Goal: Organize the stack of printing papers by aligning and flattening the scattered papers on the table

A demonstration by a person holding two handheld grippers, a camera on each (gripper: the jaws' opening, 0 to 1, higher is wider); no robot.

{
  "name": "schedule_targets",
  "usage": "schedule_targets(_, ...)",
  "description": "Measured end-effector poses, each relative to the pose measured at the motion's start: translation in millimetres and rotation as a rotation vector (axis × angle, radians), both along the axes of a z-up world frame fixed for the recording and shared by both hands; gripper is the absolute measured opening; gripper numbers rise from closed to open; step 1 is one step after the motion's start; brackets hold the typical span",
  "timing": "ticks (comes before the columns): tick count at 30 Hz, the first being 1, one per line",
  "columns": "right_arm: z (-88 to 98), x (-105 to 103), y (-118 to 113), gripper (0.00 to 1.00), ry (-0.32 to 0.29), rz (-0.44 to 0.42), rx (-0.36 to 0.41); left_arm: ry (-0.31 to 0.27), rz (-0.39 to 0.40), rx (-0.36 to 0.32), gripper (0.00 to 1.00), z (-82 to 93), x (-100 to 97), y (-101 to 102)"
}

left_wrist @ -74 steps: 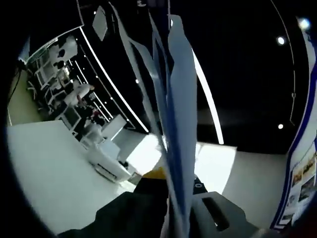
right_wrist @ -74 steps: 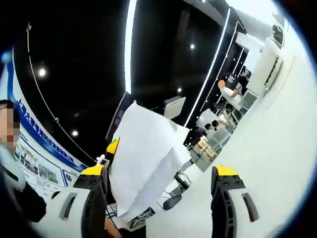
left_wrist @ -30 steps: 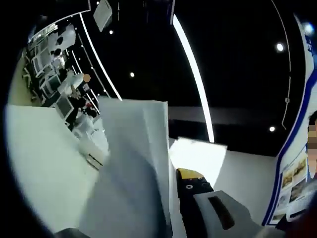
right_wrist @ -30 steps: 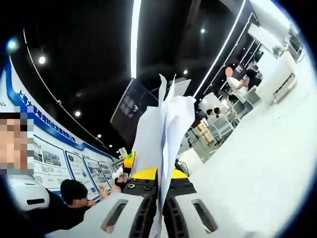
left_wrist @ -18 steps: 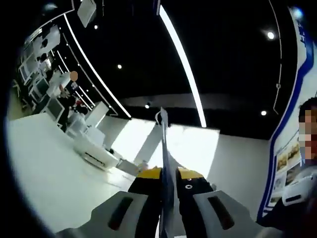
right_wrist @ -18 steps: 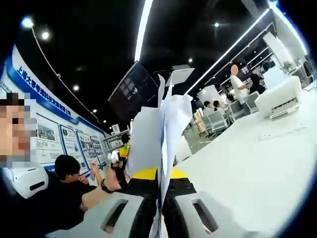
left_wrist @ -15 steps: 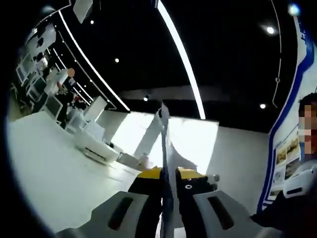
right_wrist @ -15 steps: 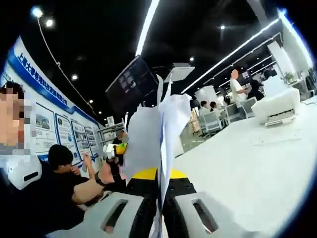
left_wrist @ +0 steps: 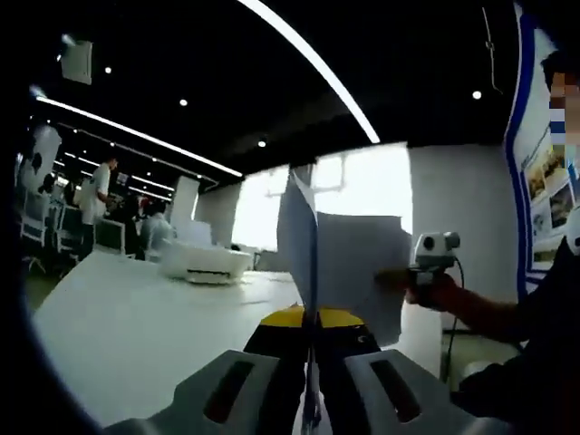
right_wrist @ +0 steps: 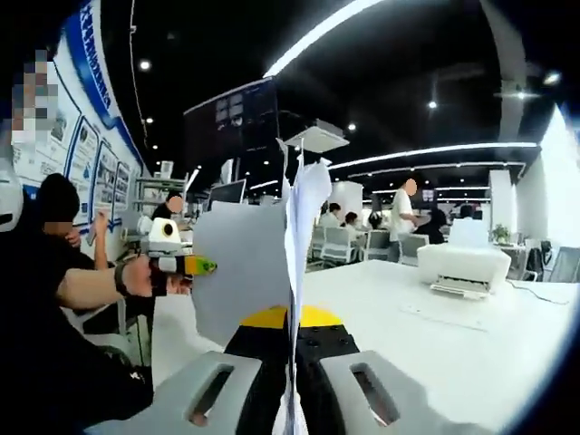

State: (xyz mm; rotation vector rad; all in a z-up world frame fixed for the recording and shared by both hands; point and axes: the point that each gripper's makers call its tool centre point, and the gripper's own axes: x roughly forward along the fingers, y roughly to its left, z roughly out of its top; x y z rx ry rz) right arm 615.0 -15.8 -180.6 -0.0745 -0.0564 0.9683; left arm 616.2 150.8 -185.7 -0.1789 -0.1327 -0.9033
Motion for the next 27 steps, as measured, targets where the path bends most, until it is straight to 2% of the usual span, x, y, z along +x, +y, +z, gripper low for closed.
schedule_targets(3, 4.4, 7, -5, 0.0, -0.091, -0.054, -0.013, -0.041, 0.044, -0.011, 0.09, 5.8, 7.6, 8)
schedule_targets(4, 3.4, 9, -8, 0.0, -0.122, -0.074, -0.023, -0.041, 0.052, -0.001, 0.11, 3.0, 4.8, 3)
schedule_targets(5, -2.4, 11, -9, 0.01, -0.12, -0.084, -0.028, -0.028, 0.06, 0.004, 0.13, -1.5, 4.6, 1)
schedule_targets(7, -14.1, 18, -17, 0.14, -0.069, -0.127, -0.029, -0.009, 0.058, 0.006, 0.14, -9.3, 4.0, 1)
schedule_targets(9, -24.3, 18, -18, 0.2, -0.007, -0.109, -0.016, 0.002, 0.051, 0.011, 0.15, -16.7, 1.1, -1)
schedule_targets(14, -23.6, 14, -19, 0.22, 0.036, -0.104, 0.02, -0.008, 0.035, 0.02, 0.16, -13.0, -4.8, -8)
schedule_targets(16, -21.9, 13, -16, 0.27, 0.052, -0.101, 0.026, -0.016, 0.026, 0.026, 0.16, -8.7, -7.6, -14)
schedule_targets(19, -19.7, 10, -12, 0.28, 0.048, -0.099, 0.025, -0.023, 0.019, 0.036, 0.17, -6.5, -10.2, -21)
schedule_targets(25, -26.0, 12, -13, 0.28, 0.065, -0.111, 0.016, -0.004, 0.024, 0.042, 0.18, -16.7, -13.5, -25)
schedule_targets(27, -28.1, 14, -18, 0.28, 0.054, -0.128, -0.002, 0.005, 0.034, 0.044, 0.2, -18.4, -8.3, -19)
